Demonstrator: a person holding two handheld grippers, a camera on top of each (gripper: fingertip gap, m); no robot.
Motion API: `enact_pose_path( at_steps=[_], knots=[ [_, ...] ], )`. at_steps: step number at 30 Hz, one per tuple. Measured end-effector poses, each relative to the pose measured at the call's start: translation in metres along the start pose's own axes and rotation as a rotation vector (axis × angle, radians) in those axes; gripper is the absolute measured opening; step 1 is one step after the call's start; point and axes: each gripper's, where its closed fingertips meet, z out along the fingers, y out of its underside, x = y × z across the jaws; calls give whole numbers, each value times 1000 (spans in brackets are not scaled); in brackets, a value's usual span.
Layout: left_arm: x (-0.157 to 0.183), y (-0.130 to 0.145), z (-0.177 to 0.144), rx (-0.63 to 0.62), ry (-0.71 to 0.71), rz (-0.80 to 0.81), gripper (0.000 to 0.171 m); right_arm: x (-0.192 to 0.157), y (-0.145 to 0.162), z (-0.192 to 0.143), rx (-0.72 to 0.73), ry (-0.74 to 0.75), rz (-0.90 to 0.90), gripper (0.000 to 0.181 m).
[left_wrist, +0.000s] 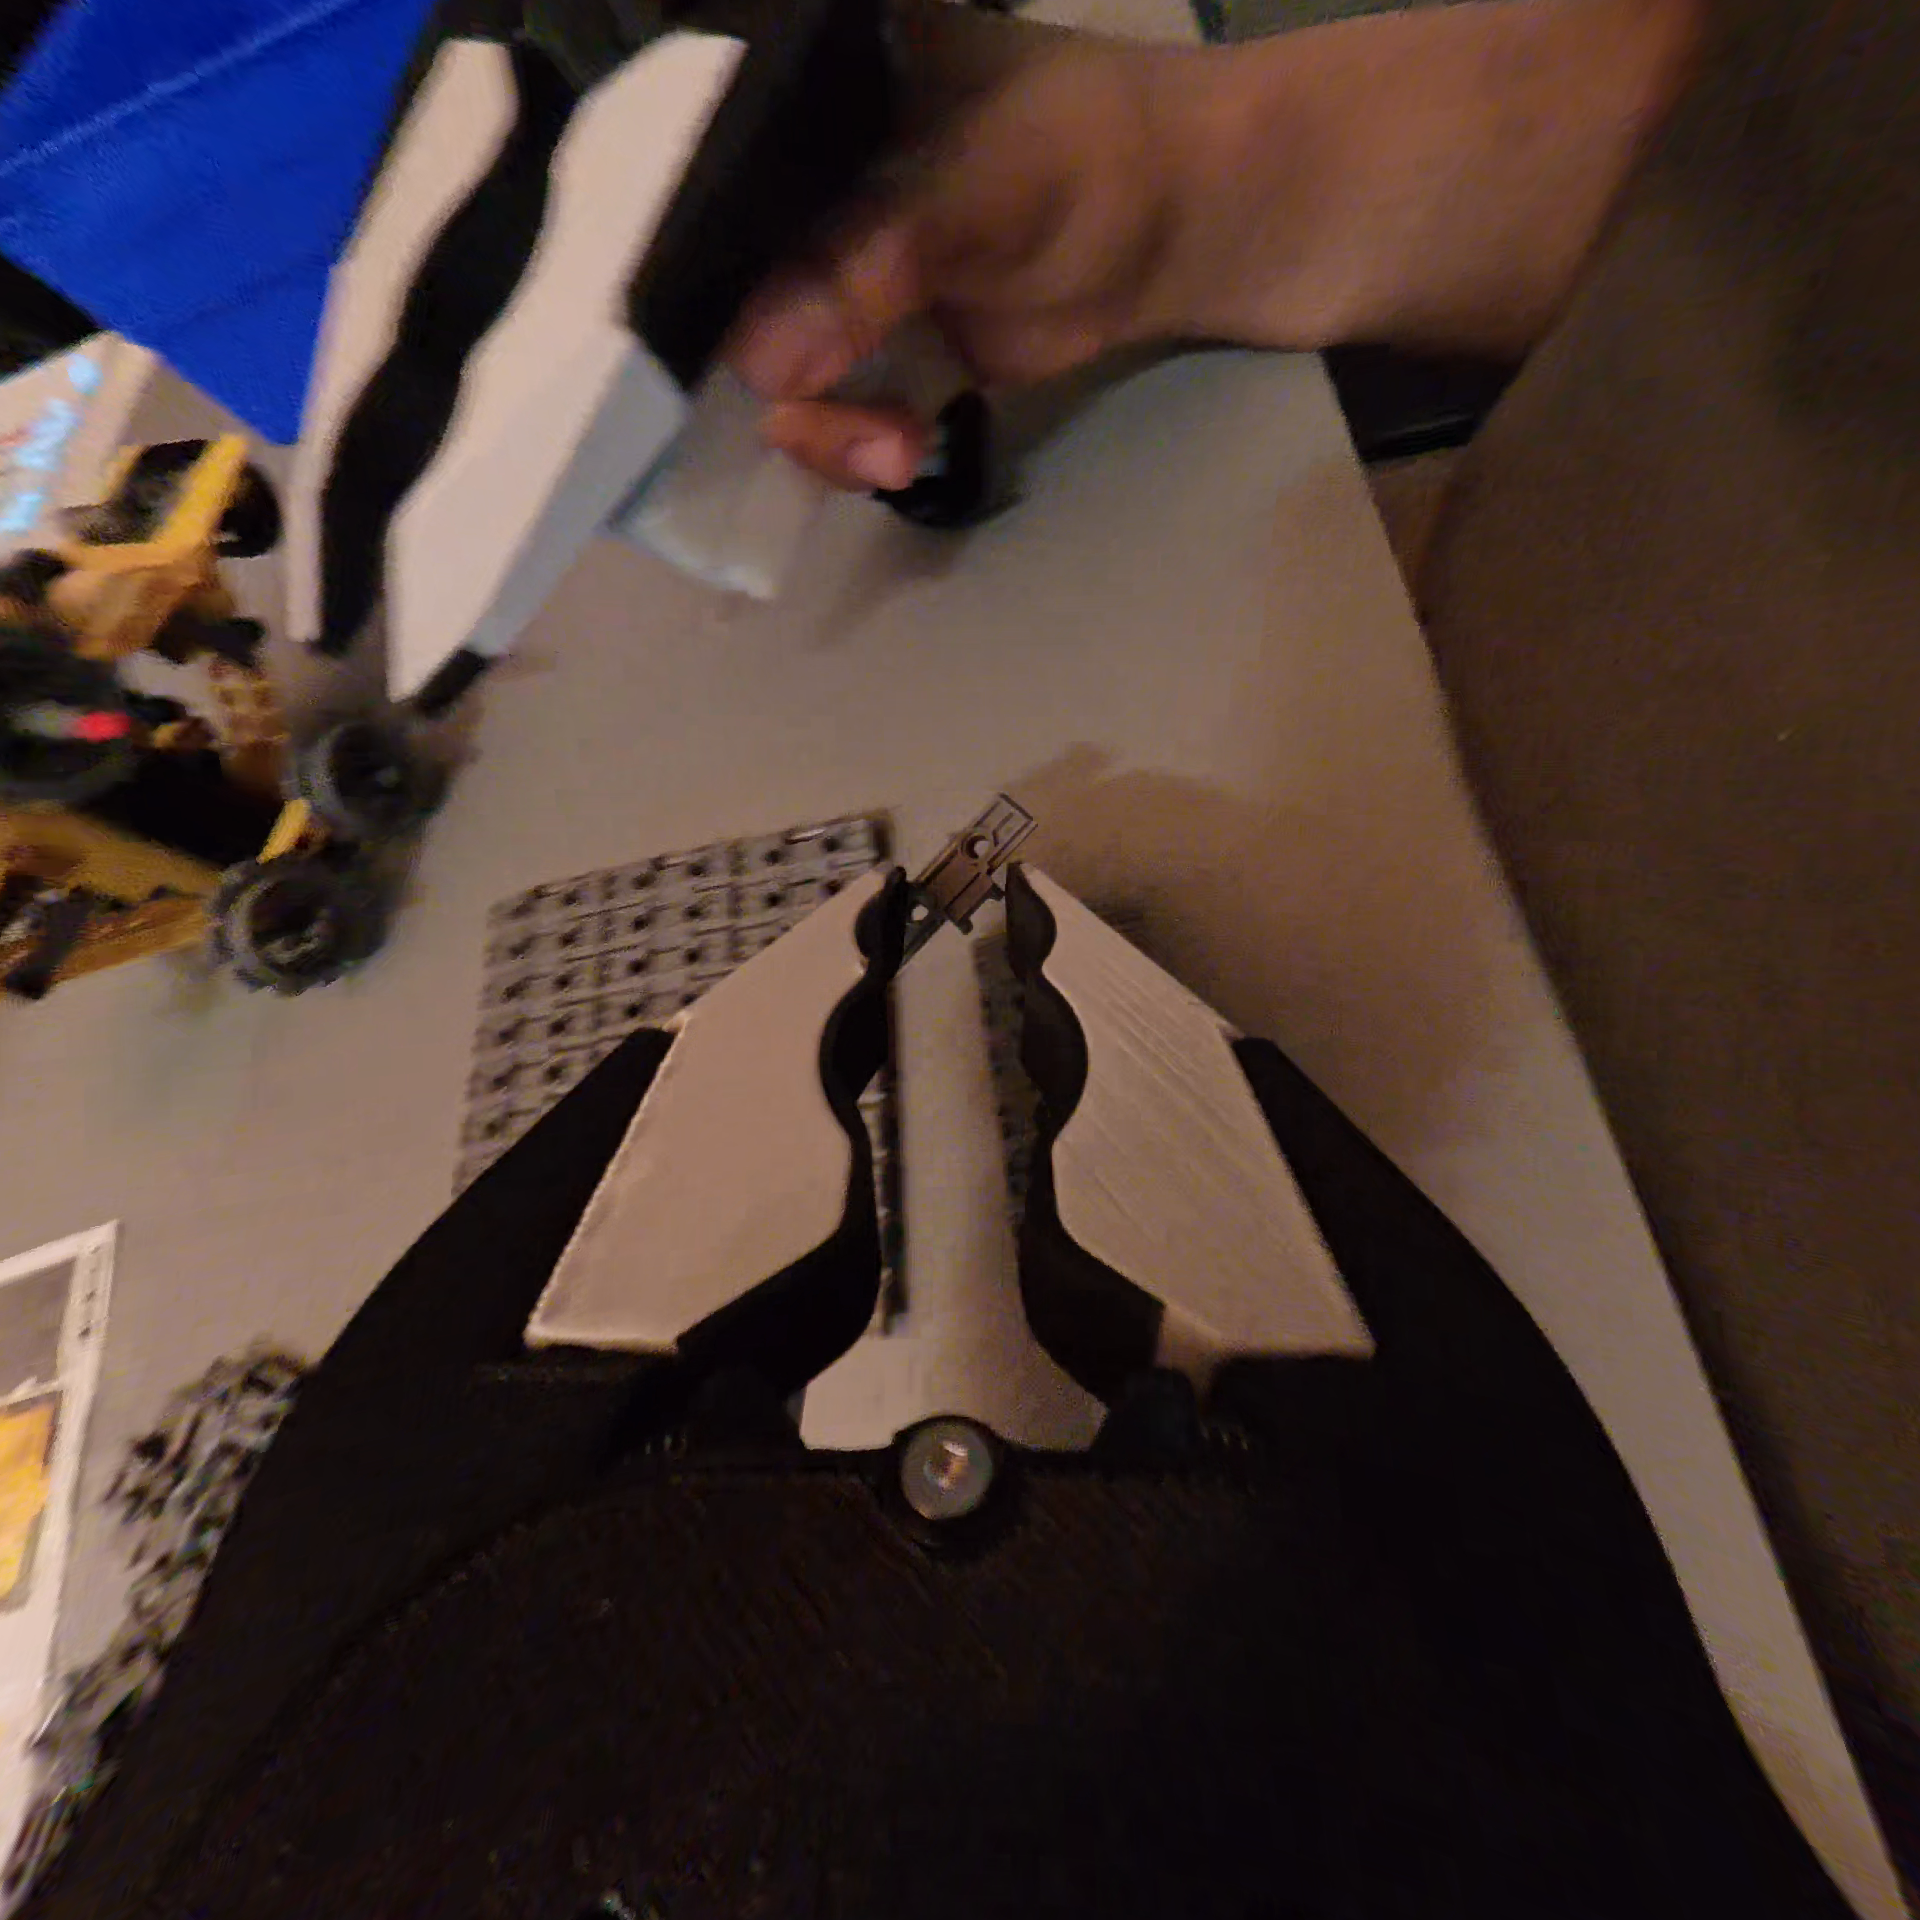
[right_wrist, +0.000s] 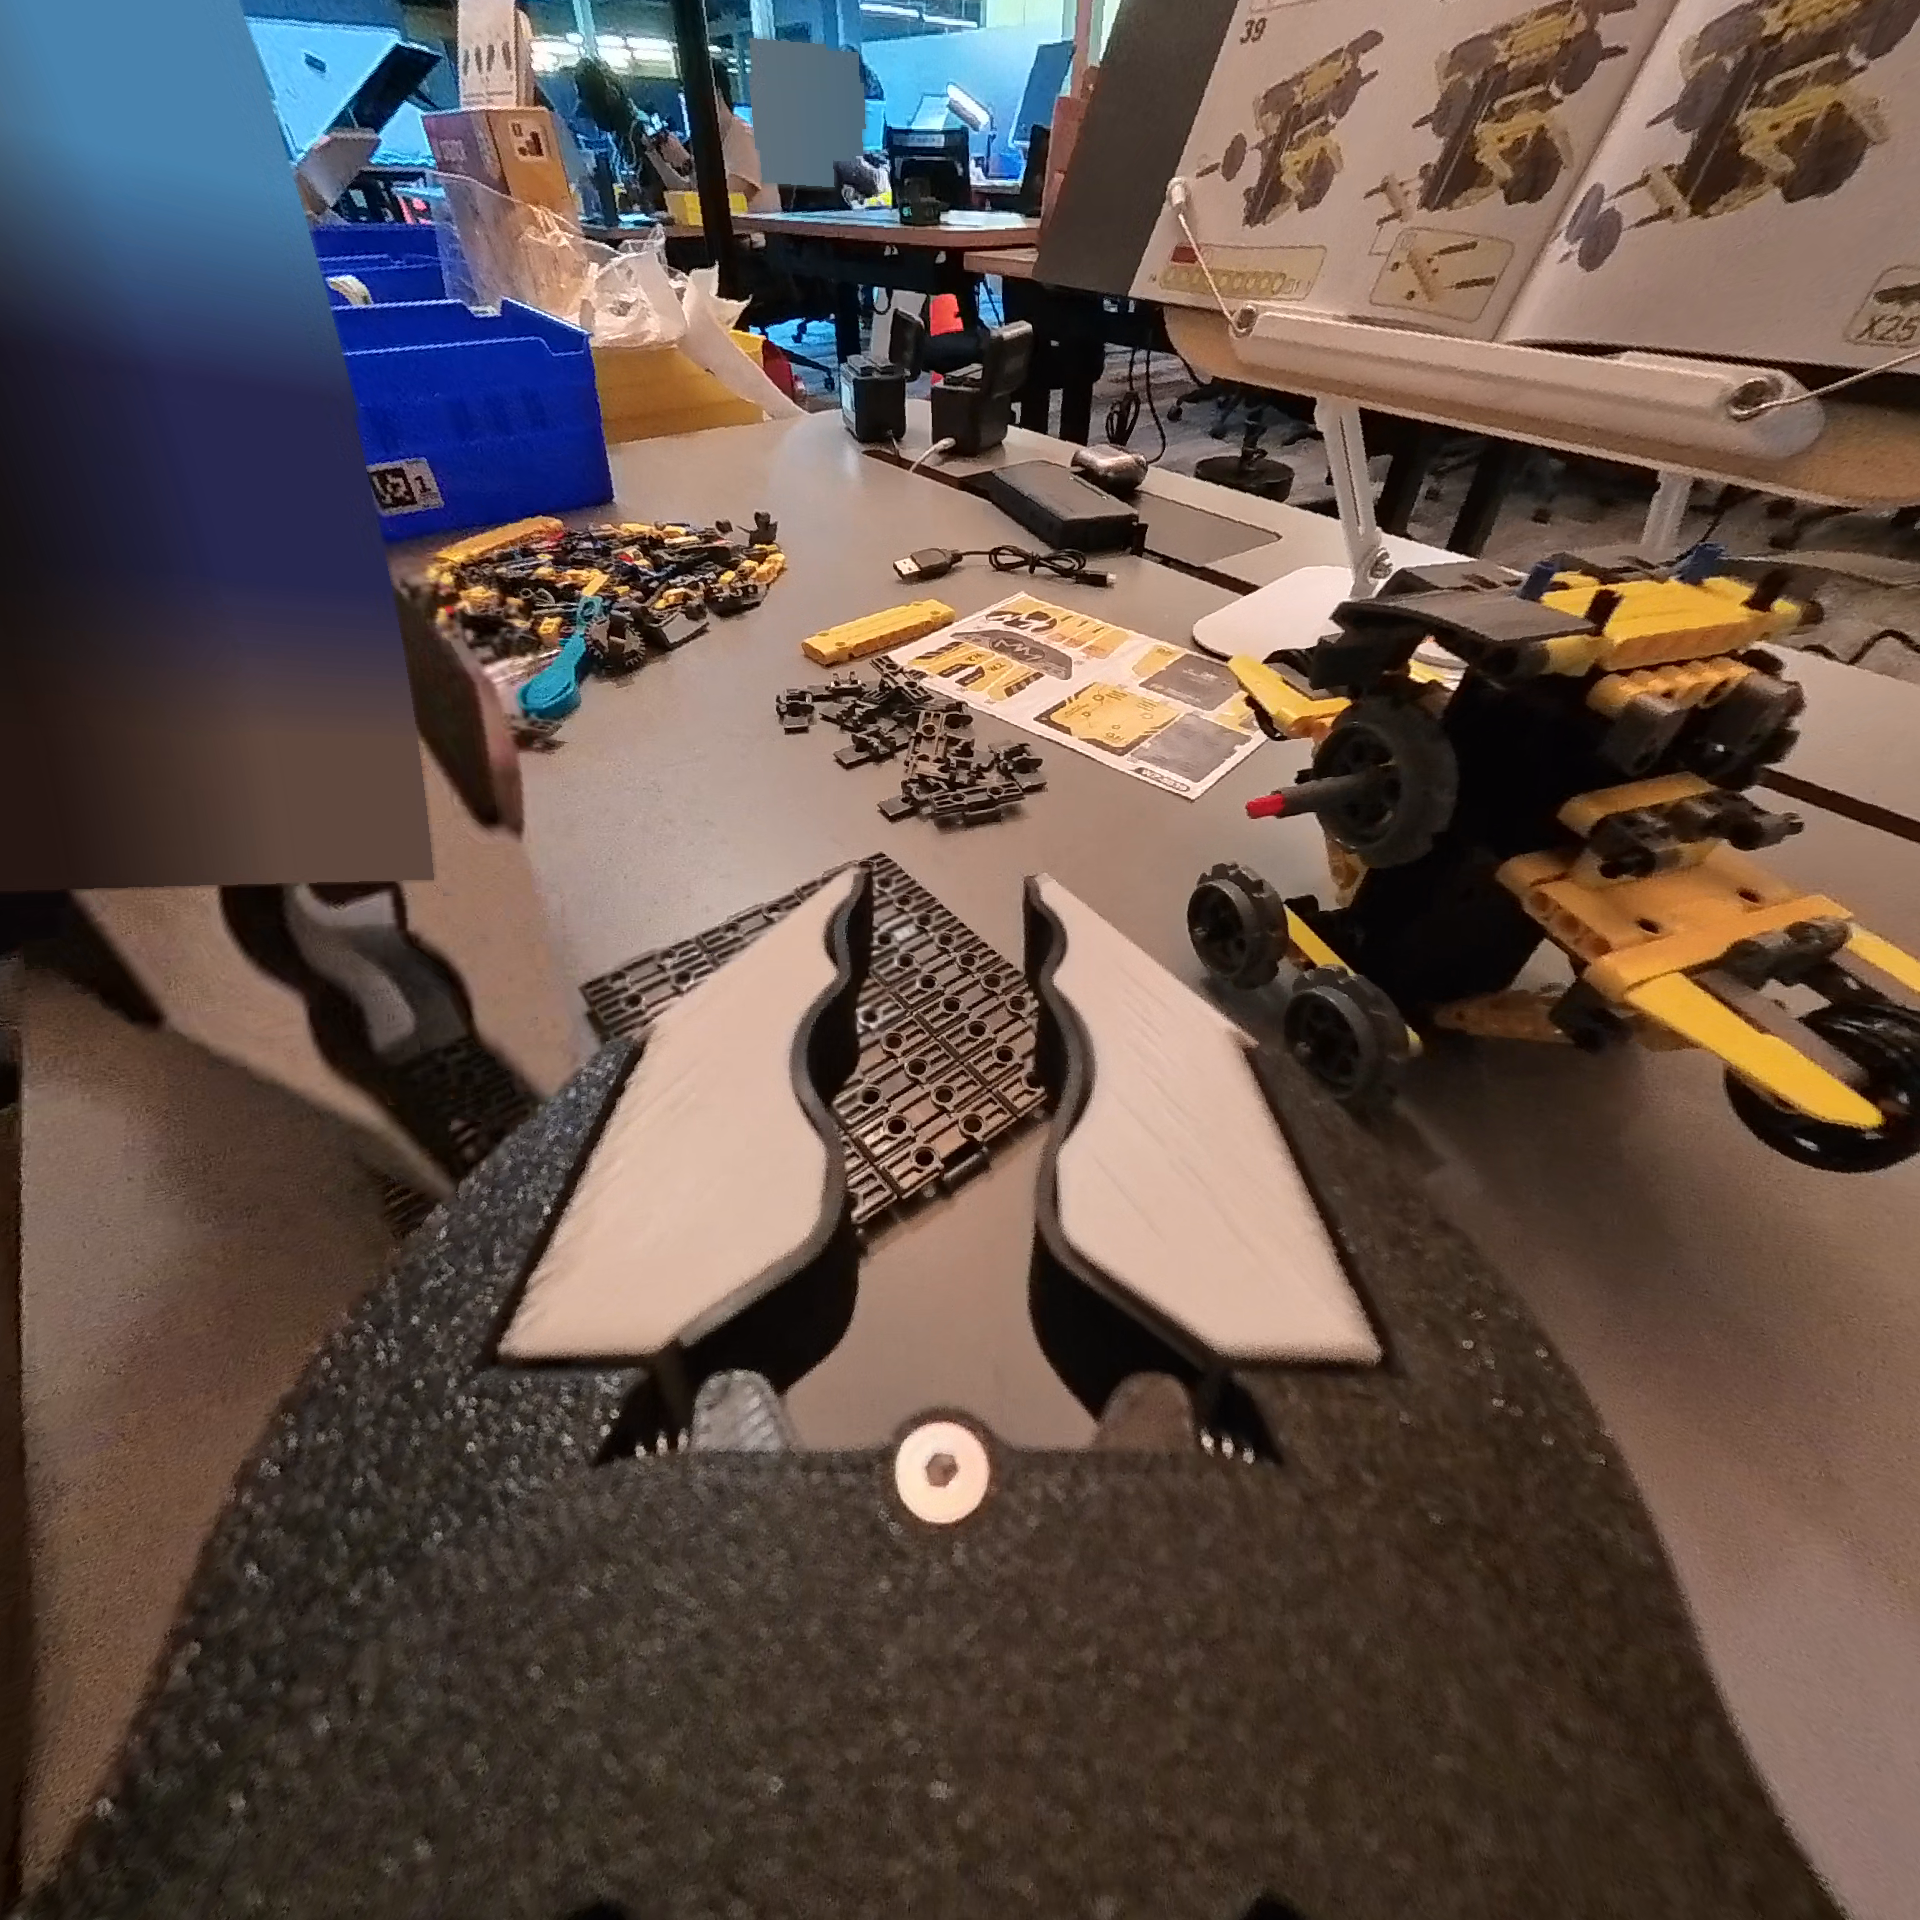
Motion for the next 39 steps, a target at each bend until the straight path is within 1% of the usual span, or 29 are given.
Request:
enact_pose_path(
  at_steps=[4, 6, 8, 11, 14, 16, 18, 22, 24, 26, 30, 34, 36, 37, 39],
  knots=[
    [21, 1, 20, -42, 59, 21, 16, -1, -1, -1, 8, -5, 4, 28],
    [23, 5, 25, -69, 63, 23, 17, -1, -1, -1, 8, -6, 2, 28],
    [24, 9, 28, -89, 62, 26, 21, -2, -1, 0, 6, -6, -3, 28],
    [25, 13, 29, -106, 70, 10, 33, -1, 1, 0, -4, 0, -15, 28],
    [21, 12, 22, -90, 48, -16, 36, -1, 5, -3, -23, -2, -33, 30],
    [19, 10, 15, -64, 28, -50, 37, -7, 10, -9, -47, -40, -26, 31],
    [17, 8, 7, -37, 13, -89, 39, -22, 20, -18, -105, -122, -10, 31],
    [16, 9, -4, 5, -2, -174, 43, -67, 55, -42, -307, -327, 4, 34],
    [13, 15, -2, -4, -7, -215, 48, -82, 71, -52, -379, -373, -52, 36],
    [12, 21, 1, -29, -9, -234, 51, -89, 86, -57, -452, -389, -117, 36],
    [13, 24, 4, -59, -25, -210, 52, -105, 104, -65, -561, -463, -132, 36],
    [15, 25, 4, -68, -30, -204, 52, -116, 101, -66, -564, -500, -135, 36],
    [15, 25, 3, -62, -23, -215, 53, -122, 92, -68, -527, -546, -127, 36],
    [15, 24, 2, -55, -17, -220, 53, -120, 86, -67, -504, -547, -120, 37],
    [15, 24, 2, -48, -6, -233, 54, -109, 77, -62, -476, -504, -138, 40]
  ],
)
